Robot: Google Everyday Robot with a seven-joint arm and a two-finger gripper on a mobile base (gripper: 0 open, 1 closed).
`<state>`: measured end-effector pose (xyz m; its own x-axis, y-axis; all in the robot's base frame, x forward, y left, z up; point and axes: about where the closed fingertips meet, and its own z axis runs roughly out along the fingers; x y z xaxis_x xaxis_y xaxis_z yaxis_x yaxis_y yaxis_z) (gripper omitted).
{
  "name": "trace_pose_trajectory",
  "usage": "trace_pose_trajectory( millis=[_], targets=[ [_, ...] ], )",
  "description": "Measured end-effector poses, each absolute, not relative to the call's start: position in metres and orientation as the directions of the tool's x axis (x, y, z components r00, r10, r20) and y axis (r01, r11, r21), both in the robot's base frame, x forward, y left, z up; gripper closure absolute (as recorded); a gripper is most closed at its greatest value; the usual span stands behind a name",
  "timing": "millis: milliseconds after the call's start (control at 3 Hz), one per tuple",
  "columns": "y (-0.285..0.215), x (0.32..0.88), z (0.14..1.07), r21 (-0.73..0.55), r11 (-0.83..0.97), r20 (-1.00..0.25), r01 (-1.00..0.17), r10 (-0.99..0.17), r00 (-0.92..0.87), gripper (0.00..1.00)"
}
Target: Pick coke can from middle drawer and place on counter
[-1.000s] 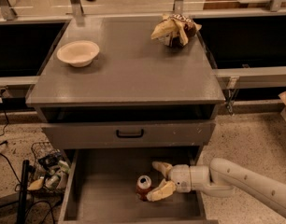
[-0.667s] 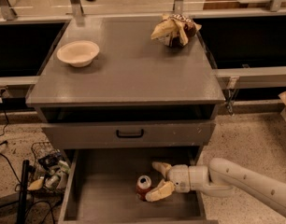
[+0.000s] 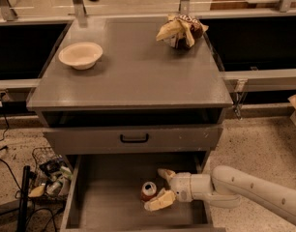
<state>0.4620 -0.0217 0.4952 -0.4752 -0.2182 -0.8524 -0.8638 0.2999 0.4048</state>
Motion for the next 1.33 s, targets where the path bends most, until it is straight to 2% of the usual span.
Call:
trace_pose_trajectory(
  millis=[667,1000,1333],
  targets=[
    [-0.006,0.456,0.473,0.443,0.296,-0.827,-0.846,-0.230,-0.513,0.00],
    [0.014,0.465,0.460,0.447,0.304,-0.821,-0.841,-0.235,-0.521,0.00],
    [0.008,0.488,0.451,0.465,0.328,-0.810,-0.823,-0.219,-0.544,0.00]
  ],
)
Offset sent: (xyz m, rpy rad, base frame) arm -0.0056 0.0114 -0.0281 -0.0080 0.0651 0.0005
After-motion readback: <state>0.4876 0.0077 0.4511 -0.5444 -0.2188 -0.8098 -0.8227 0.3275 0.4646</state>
